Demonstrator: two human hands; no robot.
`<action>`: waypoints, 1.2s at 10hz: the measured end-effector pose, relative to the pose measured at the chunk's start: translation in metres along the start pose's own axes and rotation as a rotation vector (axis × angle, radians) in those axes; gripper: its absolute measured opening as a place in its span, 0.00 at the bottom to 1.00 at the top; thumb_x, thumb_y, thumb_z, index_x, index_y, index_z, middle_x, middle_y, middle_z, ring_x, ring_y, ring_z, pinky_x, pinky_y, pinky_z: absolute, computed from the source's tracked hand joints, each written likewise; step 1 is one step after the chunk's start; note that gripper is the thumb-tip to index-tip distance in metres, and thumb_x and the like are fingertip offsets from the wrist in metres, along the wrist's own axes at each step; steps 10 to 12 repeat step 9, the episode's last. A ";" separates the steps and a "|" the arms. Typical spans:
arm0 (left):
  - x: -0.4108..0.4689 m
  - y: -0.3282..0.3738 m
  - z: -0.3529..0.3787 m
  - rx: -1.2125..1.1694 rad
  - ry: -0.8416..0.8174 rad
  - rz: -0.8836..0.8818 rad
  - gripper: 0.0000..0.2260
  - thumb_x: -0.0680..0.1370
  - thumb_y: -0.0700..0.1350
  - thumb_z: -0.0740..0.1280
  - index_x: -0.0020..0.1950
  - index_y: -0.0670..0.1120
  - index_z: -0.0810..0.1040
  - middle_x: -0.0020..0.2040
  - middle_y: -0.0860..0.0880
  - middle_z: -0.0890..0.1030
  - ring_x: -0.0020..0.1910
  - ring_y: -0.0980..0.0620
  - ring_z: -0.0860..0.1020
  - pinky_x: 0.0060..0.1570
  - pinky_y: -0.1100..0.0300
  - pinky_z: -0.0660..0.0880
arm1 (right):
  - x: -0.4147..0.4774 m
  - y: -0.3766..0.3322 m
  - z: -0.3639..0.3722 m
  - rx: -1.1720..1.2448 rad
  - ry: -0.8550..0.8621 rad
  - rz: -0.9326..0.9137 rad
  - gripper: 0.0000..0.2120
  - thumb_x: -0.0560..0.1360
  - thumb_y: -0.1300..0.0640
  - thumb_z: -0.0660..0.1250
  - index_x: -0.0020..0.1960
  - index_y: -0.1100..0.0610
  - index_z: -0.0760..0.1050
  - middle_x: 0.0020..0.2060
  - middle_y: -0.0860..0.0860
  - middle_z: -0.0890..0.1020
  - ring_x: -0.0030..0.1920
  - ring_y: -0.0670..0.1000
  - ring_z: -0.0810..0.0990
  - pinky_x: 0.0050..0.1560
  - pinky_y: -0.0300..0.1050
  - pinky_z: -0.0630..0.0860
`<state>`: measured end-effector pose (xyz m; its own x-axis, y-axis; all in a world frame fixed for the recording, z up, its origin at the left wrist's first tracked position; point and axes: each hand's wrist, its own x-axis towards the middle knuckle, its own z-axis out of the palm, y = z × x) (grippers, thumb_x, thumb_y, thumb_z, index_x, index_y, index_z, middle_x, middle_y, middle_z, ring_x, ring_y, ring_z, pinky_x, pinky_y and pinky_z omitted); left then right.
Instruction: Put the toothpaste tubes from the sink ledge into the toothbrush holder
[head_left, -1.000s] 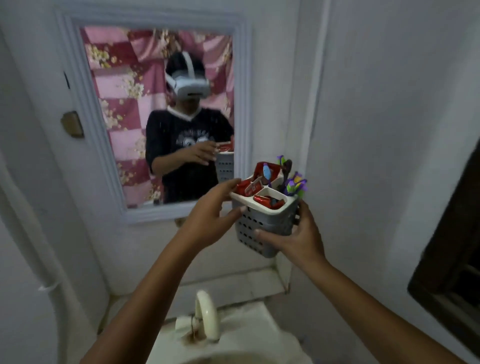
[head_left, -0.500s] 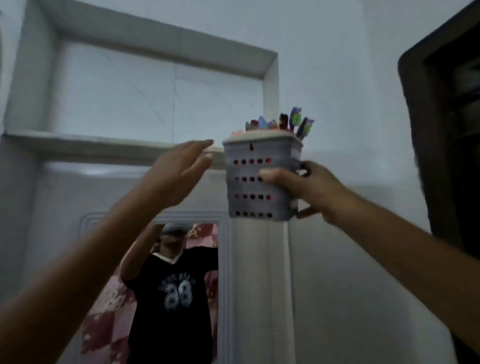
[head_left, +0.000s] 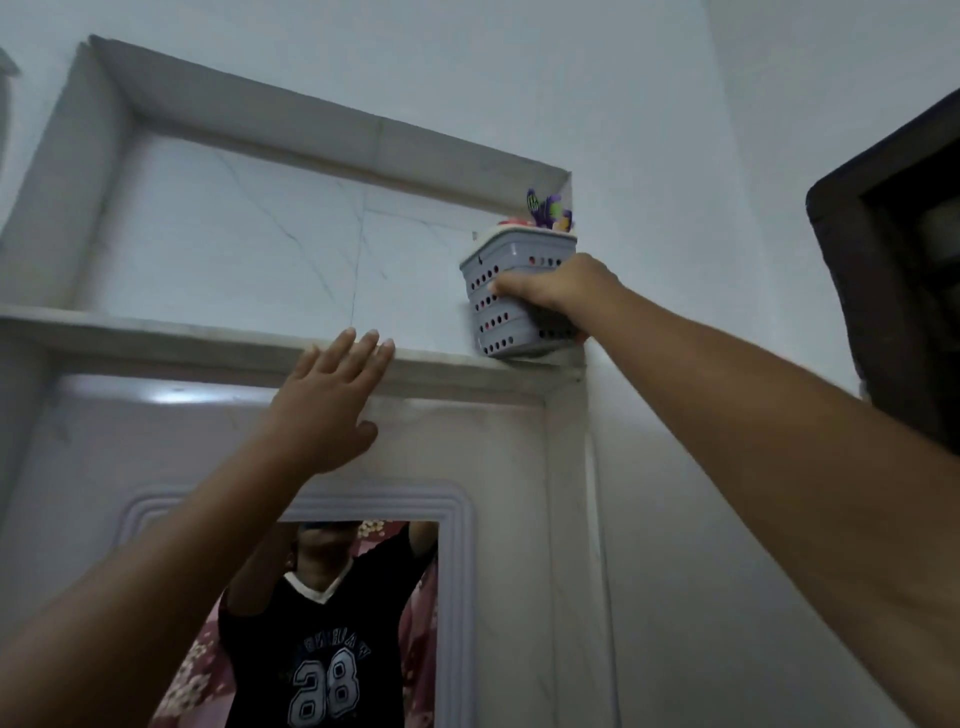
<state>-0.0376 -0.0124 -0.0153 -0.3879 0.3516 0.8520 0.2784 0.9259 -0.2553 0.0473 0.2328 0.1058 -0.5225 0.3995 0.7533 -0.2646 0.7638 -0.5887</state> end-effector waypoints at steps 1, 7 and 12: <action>0.000 -0.003 -0.003 -0.005 -0.019 0.012 0.40 0.77 0.52 0.62 0.79 0.52 0.36 0.80 0.50 0.38 0.79 0.50 0.37 0.78 0.49 0.41 | 0.011 0.007 0.022 0.011 0.027 0.056 0.46 0.59 0.30 0.78 0.69 0.55 0.75 0.59 0.53 0.82 0.59 0.57 0.83 0.60 0.52 0.82; 0.000 0.005 -0.011 0.029 -0.080 -0.044 0.41 0.77 0.51 0.62 0.78 0.52 0.35 0.80 0.50 0.38 0.79 0.48 0.37 0.78 0.47 0.41 | -0.003 0.034 0.063 -0.055 0.202 0.088 0.60 0.60 0.25 0.77 0.78 0.59 0.61 0.70 0.56 0.69 0.69 0.58 0.73 0.62 0.54 0.77; 0.001 0.020 -0.026 0.108 -0.111 -0.086 0.39 0.77 0.52 0.62 0.80 0.49 0.40 0.81 0.46 0.43 0.80 0.46 0.43 0.78 0.45 0.45 | -0.041 0.059 0.053 -0.104 0.086 -0.036 0.54 0.71 0.26 0.69 0.81 0.60 0.54 0.74 0.58 0.64 0.73 0.62 0.69 0.65 0.57 0.73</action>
